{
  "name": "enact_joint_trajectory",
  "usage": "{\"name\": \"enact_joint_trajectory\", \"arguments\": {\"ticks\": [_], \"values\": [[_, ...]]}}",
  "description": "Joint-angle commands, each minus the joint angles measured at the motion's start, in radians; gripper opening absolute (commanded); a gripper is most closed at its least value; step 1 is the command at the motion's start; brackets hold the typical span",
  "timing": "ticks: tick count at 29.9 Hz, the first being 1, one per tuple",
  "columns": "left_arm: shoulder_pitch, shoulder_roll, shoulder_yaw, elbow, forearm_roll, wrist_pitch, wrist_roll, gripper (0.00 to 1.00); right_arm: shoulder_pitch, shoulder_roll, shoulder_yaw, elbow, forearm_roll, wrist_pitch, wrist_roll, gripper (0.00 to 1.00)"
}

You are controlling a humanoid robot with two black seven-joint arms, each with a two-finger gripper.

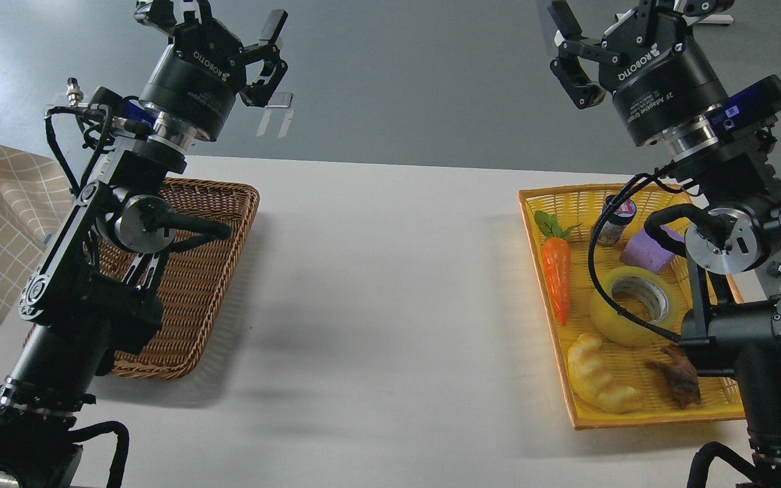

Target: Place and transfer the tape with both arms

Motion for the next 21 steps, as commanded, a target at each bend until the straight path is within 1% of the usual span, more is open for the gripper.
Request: {"name": "enact_joint_trajectory", "arguments": {"ticks": [1,7,21], "values": [[0.012,-0.003,0.0,0.0,-0.002,-0.005,0.0,0.98,-0.001,0.0,-0.001,0.001,0.0,0.0,0.0,1.0],[0.03,-0.007,0.0,0.0,0.001,-0.005,-0.005,0.98,-0.016,-0.001,-0.001,0.01,0.002,0.001,0.002,1.0],[0.023,-0.007,0.0,-0.003,0.001,0.005,-0.005,0.98,-0.039,-0.011,0.0,0.037,0.0,0.005,0.003,1.0]]}}
